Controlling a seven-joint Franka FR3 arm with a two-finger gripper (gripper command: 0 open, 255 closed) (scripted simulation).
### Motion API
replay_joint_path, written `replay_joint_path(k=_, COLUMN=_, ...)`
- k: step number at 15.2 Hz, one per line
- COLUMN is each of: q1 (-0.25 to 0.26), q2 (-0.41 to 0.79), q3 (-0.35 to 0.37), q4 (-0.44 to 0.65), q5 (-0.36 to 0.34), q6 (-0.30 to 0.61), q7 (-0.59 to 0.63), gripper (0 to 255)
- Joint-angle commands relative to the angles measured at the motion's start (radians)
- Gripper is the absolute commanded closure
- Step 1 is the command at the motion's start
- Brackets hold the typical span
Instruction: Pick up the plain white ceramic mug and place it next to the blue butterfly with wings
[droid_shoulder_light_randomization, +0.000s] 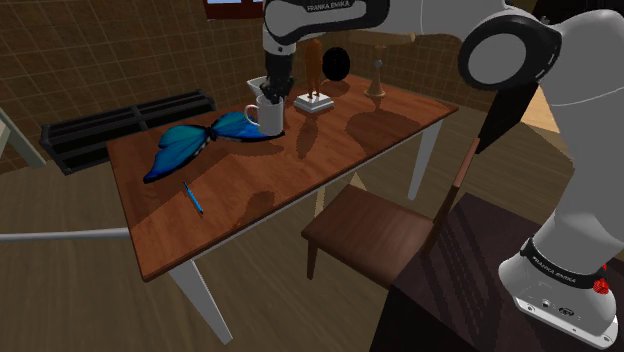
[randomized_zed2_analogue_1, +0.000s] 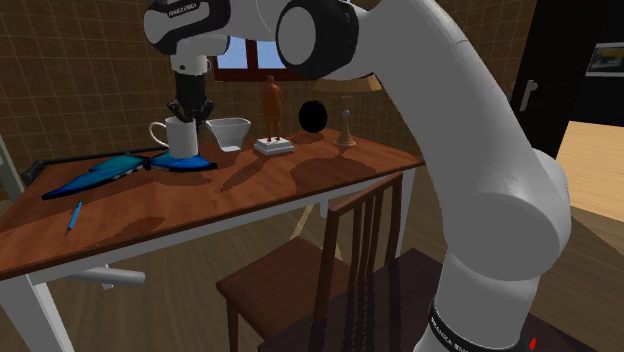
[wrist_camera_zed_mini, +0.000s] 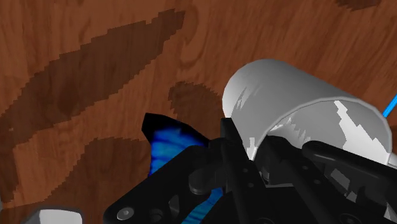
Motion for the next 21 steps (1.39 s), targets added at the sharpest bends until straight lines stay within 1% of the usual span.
replay_joint_path(k=1, q1=0.038, q2=0.222, q3=0.003, q4=0.363, q5=-0.011, q6=-0.140, q7=0.041, gripper=255)
replay_joint_path(k=4, q1=0.038, q2=0.176, q3=0.002, q4=0.240, q5=-0.010, q6=-0.063, q7=0.041, gripper=255)
replay_joint_path(k=8, q1=0.038, q2=0.149, q3=0.002, q4=0.139, q5=-0.009, q6=0.011, q7=0.040, gripper=255)
replay_joint_path(k=14, q1=0.037, q2=0.137, q3=0.002, q4=0.037, q5=-0.009, q6=0.101, q7=0.040, gripper=255)
replay_joint_path(k=21, q1=0.037, q2=0.146, q3=0.002, q4=-0.042, q5=-0.009, q6=0.188, q7=0.040, gripper=255)
